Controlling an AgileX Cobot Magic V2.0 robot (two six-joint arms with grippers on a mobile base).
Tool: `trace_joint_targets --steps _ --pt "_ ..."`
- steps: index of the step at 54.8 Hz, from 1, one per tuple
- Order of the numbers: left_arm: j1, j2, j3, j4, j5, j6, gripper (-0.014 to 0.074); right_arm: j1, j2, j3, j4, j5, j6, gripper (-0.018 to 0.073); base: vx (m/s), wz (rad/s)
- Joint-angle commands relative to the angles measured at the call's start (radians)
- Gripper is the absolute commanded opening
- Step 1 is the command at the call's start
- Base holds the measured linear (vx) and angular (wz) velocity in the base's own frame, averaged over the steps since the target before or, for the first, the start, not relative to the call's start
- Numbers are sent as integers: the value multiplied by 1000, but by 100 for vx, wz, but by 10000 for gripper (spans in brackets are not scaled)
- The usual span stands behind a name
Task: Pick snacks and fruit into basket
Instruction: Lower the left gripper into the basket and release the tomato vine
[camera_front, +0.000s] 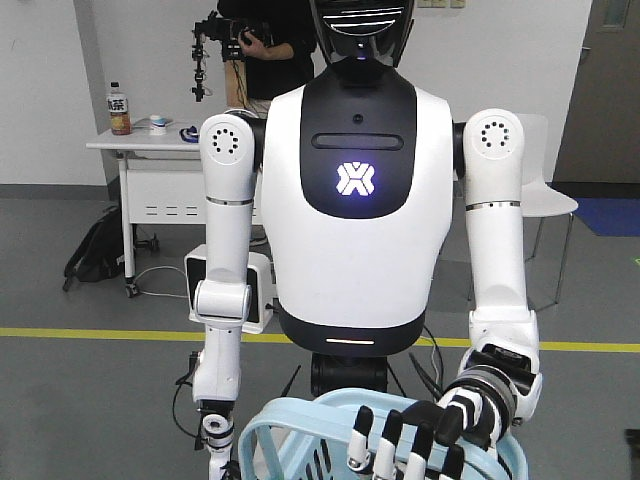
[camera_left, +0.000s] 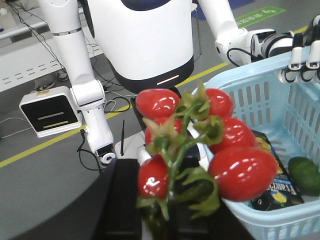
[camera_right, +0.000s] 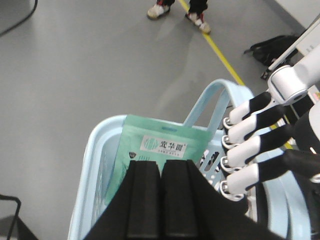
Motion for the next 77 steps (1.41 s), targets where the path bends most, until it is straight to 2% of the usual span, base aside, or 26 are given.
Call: trace_joint_targets --steps 1,5,15,25,33,39,44,45,52,60,71,77 --pt "-8 46 -24 -66 -46 112 -8 -7 -53 -33 -11 -95 47 -11 0 0" --pt "-33 77 -24 -136 -25 210 -8 -7 -88 -33 -12 -96 60 -10 0 0" --pt "-99 185 -24 -262 -47 342 -8 -7 -122 -33 -6 -94 60 -8 0 0" --pt "-179 315 -24 -290 -47 422 -8 -7 -122 -33 -6 -94 63 -8 0 0" --pt "-282 415 -24 -287 -66 477 -8 -7 -122 -33 -6 -92 63 -8 0 0" --pt "-352 491 -24 -281 -142 486 -8 -7 -122 -33 -6 -93 63 -8 0 0" --pt "-375 567 -24 -281 -216 486 -7 -7 -122 -33 -6 -92 66 -8 0 0" --pt "-392 652 -27 -315 -269 486 -7 -7 -122 -33 -6 -92 87 -8 0 0" --pt "-432 730 -27 -368 -318 488 -4 -7 -122 -33 -6 -92 103 -8 0 0" --pt "-498 818 -27 -368 -351 540 -3 -7 -122 -32 -6 -93 104 -8 0 0" --pt "-566 916 -27 -372 -426 539 0 -7 -122 -31 -6 -90 104 -8 0 0" --pt "-594 946 -27 -426 -503 538 5 -7 -122 -31 -6 -90 104 -8 0 0"
